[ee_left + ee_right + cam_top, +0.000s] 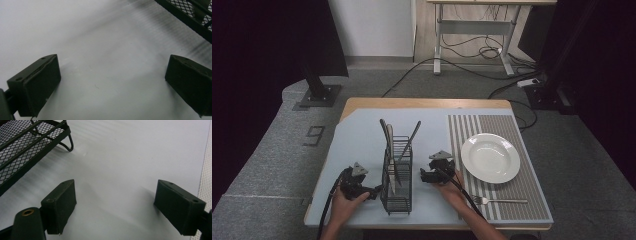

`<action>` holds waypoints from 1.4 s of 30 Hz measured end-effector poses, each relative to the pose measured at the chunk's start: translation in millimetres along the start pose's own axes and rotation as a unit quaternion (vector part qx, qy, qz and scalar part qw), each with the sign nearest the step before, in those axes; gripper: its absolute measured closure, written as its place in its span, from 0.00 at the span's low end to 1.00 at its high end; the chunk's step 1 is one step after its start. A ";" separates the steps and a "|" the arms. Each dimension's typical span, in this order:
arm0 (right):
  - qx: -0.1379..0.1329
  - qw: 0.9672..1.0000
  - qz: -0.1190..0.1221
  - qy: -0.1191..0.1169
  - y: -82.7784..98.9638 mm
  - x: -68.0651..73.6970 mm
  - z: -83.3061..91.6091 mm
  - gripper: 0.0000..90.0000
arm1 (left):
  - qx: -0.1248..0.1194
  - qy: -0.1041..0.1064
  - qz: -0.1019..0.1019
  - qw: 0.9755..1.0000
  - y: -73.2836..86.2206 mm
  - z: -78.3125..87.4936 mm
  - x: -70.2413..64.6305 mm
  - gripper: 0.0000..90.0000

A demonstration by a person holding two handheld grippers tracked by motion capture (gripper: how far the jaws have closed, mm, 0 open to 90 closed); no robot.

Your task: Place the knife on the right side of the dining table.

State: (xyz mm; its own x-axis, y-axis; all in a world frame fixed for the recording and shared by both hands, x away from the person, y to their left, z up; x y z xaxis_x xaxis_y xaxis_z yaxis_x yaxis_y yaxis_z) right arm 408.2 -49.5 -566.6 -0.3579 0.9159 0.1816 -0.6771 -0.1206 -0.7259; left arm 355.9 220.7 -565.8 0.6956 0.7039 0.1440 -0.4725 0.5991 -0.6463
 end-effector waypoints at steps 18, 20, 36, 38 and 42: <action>-0.008 1.000 0.003 -0.012 -4.2 3.1 7.1 0.15 | 0.000 0.000 0.000 1.000 0.0 0.0 0.0 0.00; -0.007 1.000 0.003 -0.014 -6.2 3.2 9.3 0.15 | 0.000 0.000 0.000 1.000 0.0 0.0 0.0 0.00; -0.086 0.991 -0.038 -0.094 -71.7 12.5 55.0 0.24 | 0.000 0.000 0.000 1.000 0.0 0.1 -0.1 0.00; -0.088 0.991 -0.037 -0.096 -75.3 13.5 55.5 0.25 | 0.000 0.000 0.000 1.000 0.0 0.1 -0.1 0.00; -0.096 0.988 -0.038 -0.115 -90.8 20.7 58.1 0.30 | 0.001 0.000 0.000 1.000 0.1 0.2 0.0 0.00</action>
Point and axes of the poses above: each handheld gripper's, and its own axes: z roughly backward along the jaws, y roughly out of its underside, x roughly to its left, the point moved 5 cm from there along -z, roughly forward along the jaws, and after that the axes turned 13 degrees about -z, right-handed, at the moved point
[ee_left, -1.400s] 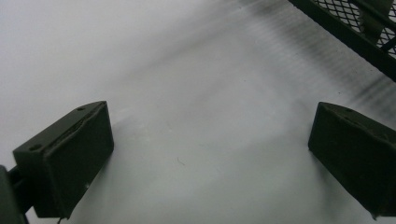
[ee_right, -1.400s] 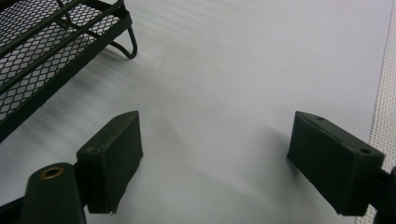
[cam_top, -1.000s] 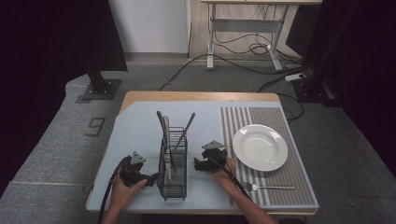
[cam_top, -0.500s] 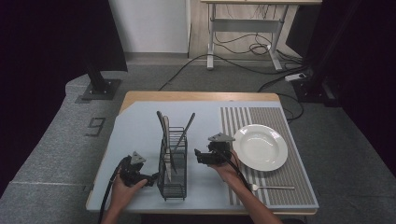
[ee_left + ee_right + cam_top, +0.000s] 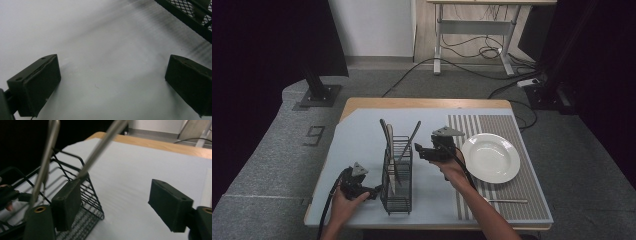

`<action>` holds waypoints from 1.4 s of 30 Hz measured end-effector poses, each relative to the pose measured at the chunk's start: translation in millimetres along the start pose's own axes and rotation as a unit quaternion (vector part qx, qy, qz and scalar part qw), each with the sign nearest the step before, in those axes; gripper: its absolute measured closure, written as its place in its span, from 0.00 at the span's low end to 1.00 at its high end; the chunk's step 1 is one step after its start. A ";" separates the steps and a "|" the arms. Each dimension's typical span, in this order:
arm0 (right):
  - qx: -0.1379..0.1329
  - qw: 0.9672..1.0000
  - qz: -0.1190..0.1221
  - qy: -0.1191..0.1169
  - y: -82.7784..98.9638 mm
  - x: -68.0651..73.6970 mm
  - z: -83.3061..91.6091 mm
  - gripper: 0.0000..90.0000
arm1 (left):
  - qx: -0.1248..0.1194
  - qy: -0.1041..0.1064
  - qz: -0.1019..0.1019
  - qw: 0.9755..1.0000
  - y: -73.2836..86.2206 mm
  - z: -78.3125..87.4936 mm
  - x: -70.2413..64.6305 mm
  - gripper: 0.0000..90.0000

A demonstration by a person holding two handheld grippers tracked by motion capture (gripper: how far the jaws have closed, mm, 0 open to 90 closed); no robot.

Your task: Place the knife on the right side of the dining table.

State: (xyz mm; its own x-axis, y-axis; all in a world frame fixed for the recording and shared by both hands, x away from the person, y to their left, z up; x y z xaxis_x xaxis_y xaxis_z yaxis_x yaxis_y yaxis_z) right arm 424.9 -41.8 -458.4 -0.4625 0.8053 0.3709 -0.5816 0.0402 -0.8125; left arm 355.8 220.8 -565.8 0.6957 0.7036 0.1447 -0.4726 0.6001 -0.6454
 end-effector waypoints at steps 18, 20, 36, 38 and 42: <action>0.002 1.000 0.009 -0.016 -32.2 22.1 -25.9 0.47 | -0.001 0.000 0.000 1.000 -0.1 -0.1 0.1 0.00; 0.008 1.000 0.003 -0.030 -32.1 24.3 -29.2 0.50 | -0.001 0.000 0.000 1.000 -0.1 -0.1 0.1 0.00; 0.007 0.999 -0.019 -0.037 -37.3 17.7 -34.1 0.73 | 0.000 0.000 0.000 1.000 -0.1 -0.1 0.1 0.00; 0.010 0.999 -0.014 -0.034 -36.4 18.6 -35.4 0.73 | 0.000 0.000 0.001 1.000 -0.1 -0.1 0.0 0.00; 0.010 0.999 -0.014 -0.032 -37.3 19.5 -34.9 0.76 | 0.000 0.000 0.001 1.000 -0.1 -0.1 0.0 0.00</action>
Point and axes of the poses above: each handheld gripper's, and its own axes: z roughly backward along the jaws, y roughly out of its underside, x roughly to its left, the point moved 5 cm from there along -z, roughly forward along the jaws, and after that the axes turned 13 degrees about -z, right-handed, at the moved point
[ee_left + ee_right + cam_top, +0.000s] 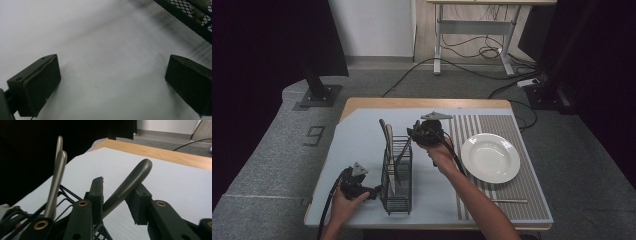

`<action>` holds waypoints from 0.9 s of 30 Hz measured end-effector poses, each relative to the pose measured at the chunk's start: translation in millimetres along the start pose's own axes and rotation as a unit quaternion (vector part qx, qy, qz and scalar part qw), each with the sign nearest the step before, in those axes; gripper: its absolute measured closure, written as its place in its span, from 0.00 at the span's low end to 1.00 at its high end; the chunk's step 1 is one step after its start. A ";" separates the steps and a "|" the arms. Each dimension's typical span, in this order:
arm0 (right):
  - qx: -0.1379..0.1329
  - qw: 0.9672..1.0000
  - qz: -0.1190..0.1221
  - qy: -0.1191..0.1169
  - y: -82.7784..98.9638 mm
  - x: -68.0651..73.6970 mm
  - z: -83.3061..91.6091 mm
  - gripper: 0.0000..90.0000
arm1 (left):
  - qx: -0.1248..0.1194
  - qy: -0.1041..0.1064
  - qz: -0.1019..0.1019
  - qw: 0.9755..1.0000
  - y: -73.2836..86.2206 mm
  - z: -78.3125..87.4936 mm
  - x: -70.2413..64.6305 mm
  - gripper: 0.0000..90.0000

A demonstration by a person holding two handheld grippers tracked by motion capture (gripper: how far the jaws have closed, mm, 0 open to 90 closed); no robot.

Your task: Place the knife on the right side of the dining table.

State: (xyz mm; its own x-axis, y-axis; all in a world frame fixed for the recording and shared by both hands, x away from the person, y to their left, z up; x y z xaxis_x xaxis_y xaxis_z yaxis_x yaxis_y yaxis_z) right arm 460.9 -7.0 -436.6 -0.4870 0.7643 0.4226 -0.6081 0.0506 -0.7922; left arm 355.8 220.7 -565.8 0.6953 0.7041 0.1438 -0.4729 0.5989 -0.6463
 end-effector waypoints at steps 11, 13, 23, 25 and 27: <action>-0.045 0.997 -0.014 -0.062 -16.0 20.9 23.7 0.88 | 0.000 0.000 -0.001 1.000 0.0 0.1 0.1 0.00; -0.063 0.996 -0.006 -0.062 -21.0 22.5 29.9 0.90 | 0.000 0.000 0.000 1.000 0.0 0.1 0.0 0.00; -0.055 0.994 0.067 -0.062 -7.8 39.2 29.4 0.88 | 0.000 0.000 0.000 1.000 0.0 0.0 0.0 0.00; -0.050 0.994 0.075 -0.057 -4.7 40.0 27.7 0.88 | 0.000 0.000 0.000 1.000 0.0 0.0 -0.1 0.00; -0.048 0.994 0.089 -0.047 2.6 40.7 23.1 0.88 | 0.000 0.000 -0.001 1.000 0.1 0.0 -0.1 0.00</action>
Point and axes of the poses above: each handheld gripper's, and its own axes: z roughly backward along the jaws, y roughly out of its underside, x roughly to its left, the point moved 5 cm from there along -z, roughly forward along the jaws, and after that the axes turned 13 degrees about -z, right-handed, at the moved point
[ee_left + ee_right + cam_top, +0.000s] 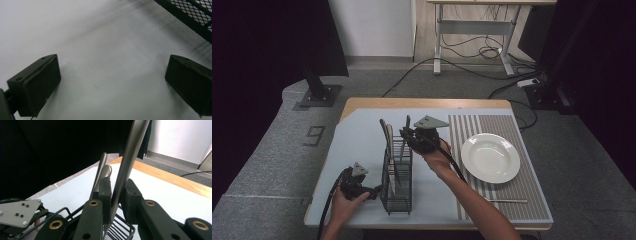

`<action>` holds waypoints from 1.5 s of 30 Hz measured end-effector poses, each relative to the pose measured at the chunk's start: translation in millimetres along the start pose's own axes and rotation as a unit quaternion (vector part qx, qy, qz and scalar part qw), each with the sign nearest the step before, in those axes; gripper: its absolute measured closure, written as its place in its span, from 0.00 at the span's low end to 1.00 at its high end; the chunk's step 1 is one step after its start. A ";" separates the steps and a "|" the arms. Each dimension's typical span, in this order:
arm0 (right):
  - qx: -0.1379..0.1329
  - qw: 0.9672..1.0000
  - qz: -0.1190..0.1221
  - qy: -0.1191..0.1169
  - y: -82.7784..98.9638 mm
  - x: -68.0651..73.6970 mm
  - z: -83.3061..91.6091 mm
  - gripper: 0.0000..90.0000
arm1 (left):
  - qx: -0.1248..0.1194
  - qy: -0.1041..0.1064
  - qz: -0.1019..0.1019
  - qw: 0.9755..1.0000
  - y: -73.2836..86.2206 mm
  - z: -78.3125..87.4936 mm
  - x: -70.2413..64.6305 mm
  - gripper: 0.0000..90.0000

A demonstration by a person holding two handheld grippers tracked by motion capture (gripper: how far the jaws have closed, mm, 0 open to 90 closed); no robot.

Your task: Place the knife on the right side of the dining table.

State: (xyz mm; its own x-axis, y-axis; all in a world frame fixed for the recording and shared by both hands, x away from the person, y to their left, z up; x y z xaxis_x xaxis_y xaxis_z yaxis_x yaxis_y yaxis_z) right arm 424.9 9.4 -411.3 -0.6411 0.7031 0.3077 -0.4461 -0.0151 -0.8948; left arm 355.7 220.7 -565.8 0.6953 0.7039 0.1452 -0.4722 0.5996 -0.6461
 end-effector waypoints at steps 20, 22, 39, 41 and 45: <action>0.020 0.999 -0.019 -0.024 10.2 -5.6 2.2 0.93 | 0.000 0.000 0.000 1.000 0.0 0.0 0.1 0.00; 0.011 0.999 -0.030 -0.036 5.5 -5.3 5.9 0.93 | 0.000 0.000 0.000 1.000 0.0 0.0 0.0 0.00; -0.103 0.990 -0.075 -0.059 -53.1 -37.1 83.3 0.93 | 0.000 0.000 0.000 1.000 0.0 0.0 0.2 0.00; -0.108 0.989 -0.081 -0.054 -54.9 -45.0 90.1 0.93 | 0.000 0.000 -0.001 1.000 0.0 0.0 0.2 0.00; -0.113 0.989 -0.088 -0.034 -54.4 -60.0 96.1 0.93 | 0.000 0.000 0.000 1.000 0.0 0.0 0.1 0.00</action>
State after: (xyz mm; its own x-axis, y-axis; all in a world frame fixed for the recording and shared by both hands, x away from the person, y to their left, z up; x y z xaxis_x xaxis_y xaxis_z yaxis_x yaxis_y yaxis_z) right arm 427.6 -100.2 -350.0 -0.6100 0.6308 0.4796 -0.4088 0.2680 -0.8724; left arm 355.8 220.8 -565.8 0.6956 0.7036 0.1453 -0.4723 0.6002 -0.6455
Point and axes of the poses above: each handheld gripper's, and its own axes: z roughly backward along the jaws, y roughly out of its underside, x roughly to its left, the point moved 5 cm from there along -z, roughly forward along the jaws, and after that the axes turned 13 degrees about -z, right-handed, at the moved point
